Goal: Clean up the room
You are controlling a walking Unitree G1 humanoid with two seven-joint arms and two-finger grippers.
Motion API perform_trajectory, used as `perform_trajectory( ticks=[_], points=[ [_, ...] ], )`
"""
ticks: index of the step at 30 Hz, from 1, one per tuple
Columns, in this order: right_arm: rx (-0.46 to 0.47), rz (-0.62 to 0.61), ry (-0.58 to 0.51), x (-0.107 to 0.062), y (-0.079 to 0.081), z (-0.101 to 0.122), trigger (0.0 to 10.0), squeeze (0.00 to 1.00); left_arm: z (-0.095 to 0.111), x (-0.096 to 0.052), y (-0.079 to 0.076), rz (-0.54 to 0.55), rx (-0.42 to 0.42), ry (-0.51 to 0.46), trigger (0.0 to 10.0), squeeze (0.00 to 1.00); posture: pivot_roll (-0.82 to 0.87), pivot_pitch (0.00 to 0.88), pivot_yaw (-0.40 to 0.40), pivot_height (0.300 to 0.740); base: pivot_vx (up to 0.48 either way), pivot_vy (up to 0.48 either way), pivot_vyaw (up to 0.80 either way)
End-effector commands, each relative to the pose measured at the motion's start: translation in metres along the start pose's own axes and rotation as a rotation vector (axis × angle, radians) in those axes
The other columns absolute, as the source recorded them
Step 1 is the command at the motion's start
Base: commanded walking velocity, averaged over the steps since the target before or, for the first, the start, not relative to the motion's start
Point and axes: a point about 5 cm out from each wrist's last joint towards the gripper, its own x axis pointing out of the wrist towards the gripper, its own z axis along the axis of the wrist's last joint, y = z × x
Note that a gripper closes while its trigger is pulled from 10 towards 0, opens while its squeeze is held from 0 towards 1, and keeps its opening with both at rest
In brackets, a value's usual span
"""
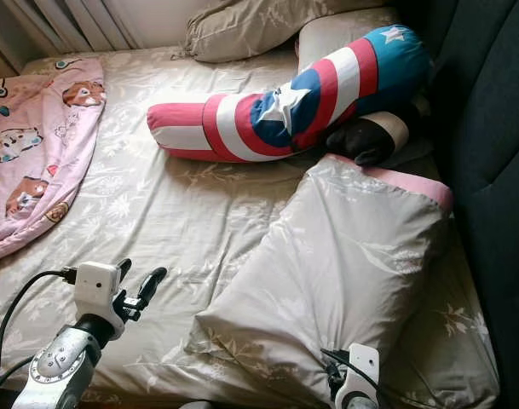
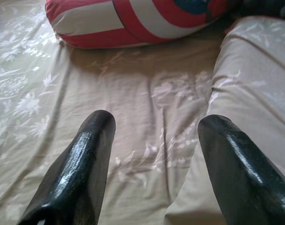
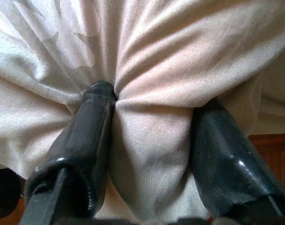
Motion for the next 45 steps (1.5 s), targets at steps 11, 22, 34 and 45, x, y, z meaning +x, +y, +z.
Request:
perform_trajectory(
  ticks=[11,22,34,45],
  points=[
    [-0.036,0.038,0.191,-0.008,0.008,-0.043,0.0,0.0,-0.009,0.006,0.01,0.081,-0.029,0.019,10.0,0.0,0.15,0.165,0.081,0.74,0.0,0.0,0.0],
    [-0.037,-0.096,0.109,-0.005,-0.018,-0.022,0.0,0.0,-0.012,0.016,0.011,0.094,-0.038,0.0,10.0,0.0,0.1,0.095,0.058,0.74,0.0,0.0,0.0],
    [0.028,-0.311,-0.226,-0.011,-0.077,0.055,0.0,0.0,-0.019,0.011,0.016,0.121,-0.032,0.002,10.0,0.0,0.07,0.055,0.036,0.74,0.0,0.0,0.0],
    [0.082,-0.768,-0.391,-0.075,-0.21,0.124,0.0,0.0,-0.018,0.02,0.017,0.13,-0.034,-0.019,10.0,0.0,0.05,0.102,0.022,0.74,0.0,0.0,0.0]
  ],
)
